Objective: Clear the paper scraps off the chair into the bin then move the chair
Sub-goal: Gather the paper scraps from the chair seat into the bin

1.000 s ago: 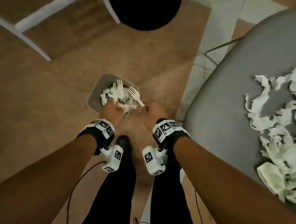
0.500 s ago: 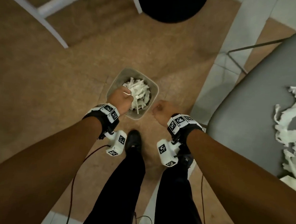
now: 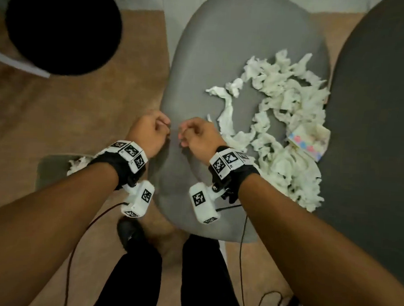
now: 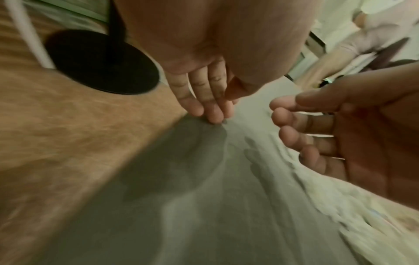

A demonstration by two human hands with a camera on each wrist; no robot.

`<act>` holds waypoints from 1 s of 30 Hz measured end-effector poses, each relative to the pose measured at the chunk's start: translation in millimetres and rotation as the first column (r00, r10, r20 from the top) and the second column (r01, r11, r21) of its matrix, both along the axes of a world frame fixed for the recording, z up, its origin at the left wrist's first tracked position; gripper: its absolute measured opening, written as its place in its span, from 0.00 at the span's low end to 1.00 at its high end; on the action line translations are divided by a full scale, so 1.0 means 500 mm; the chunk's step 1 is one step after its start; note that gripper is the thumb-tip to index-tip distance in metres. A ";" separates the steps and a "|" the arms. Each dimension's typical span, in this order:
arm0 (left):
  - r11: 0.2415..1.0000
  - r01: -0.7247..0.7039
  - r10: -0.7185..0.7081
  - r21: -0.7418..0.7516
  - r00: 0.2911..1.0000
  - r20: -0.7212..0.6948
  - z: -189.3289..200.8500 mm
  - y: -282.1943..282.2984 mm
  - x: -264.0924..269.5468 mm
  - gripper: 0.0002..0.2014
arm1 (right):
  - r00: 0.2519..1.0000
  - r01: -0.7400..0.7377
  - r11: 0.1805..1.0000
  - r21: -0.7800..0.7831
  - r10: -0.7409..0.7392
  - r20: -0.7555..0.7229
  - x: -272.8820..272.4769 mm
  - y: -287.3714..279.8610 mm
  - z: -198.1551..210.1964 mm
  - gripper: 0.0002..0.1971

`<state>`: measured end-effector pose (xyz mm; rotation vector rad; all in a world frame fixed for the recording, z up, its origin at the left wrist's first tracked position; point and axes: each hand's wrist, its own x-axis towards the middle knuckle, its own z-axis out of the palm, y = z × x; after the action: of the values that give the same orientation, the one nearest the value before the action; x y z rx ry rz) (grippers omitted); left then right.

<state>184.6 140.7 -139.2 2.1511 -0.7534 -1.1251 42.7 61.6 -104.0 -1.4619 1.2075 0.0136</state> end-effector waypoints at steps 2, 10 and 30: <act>0.990 0.138 -0.134 -0.041 0.988 0.082 0.008 -0.071 -0.077 0.08 | 0.996 0.087 0.996 -0.029 -0.087 -0.001 -0.082 -0.062 0.009 0.08; 0.756 0.596 -0.649 0.269 0.632 0.423 0.030 -0.211 -0.265 0.29 | 0.979 0.200 0.971 -0.134 -0.204 -0.019 -0.269 -0.224 0.033 0.12; 0.949 0.280 -0.314 0.145 0.887 0.340 0.055 -0.168 -0.210 0.13 | 0.710 -0.671 0.552 -0.494 0.287 -0.643 -0.206 -0.333 -0.001 0.15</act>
<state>79.5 56.5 -111.9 2.4121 -1.2557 -0.9311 -60.3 -104.8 -104.5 -2.6107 1.1931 0.3904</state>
